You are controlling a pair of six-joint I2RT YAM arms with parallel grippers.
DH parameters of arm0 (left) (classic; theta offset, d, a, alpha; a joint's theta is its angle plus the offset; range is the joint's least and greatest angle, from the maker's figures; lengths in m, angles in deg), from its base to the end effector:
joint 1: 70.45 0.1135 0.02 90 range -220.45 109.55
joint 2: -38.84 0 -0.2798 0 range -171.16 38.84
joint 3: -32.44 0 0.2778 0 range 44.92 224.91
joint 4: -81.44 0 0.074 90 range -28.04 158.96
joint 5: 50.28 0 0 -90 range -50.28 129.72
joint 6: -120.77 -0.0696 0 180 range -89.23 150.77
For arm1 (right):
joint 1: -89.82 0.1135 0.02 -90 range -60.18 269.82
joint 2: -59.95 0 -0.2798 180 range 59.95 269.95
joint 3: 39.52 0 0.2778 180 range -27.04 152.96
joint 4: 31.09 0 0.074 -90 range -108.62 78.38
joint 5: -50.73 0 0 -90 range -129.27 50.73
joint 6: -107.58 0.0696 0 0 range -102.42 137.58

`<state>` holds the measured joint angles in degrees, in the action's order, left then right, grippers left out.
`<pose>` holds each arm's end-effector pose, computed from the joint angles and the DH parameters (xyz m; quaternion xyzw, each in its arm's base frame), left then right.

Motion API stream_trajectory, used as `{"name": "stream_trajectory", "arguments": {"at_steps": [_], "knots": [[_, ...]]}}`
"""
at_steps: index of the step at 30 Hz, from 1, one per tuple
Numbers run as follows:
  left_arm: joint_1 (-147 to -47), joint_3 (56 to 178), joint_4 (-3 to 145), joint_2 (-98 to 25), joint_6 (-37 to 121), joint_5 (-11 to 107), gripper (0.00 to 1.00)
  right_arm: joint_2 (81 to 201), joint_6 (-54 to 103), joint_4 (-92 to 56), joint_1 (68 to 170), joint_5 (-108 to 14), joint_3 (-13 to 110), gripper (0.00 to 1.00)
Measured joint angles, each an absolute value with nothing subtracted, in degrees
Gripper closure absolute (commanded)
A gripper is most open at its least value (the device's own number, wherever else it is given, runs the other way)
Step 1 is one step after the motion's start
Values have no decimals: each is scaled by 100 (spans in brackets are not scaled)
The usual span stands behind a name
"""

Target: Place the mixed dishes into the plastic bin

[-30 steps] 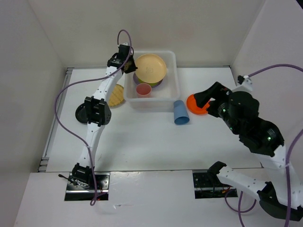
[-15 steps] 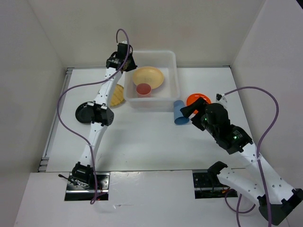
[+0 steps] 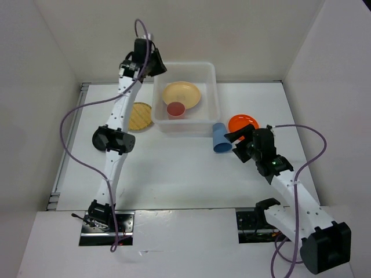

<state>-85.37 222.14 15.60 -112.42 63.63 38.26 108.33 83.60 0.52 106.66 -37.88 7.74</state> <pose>0.5903 -0.1554 0.3547 -0.1398 0.8429 -0.2004 0.4794 0.2232 0.0658 0.2396 0.3705 0.7956 0.3091 0.3663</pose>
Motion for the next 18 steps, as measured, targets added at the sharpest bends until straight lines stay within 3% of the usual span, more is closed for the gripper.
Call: {"name": "stream_trajectory", "arguments": {"at_steps": [10,15,18], "knots": [[-7529,22492,2097,-7852,6409,5809,61,12444,8625,-1253,10017,-4975,400,19],[-7252,22492,2073,-7330,6411,6622,60,12712,8727,-1607,10017,-5193,411,19],[-7276,22483,1901,-7439,6409,6867,59,13115,8832,-1824,10017,-5266,442,25]]}}
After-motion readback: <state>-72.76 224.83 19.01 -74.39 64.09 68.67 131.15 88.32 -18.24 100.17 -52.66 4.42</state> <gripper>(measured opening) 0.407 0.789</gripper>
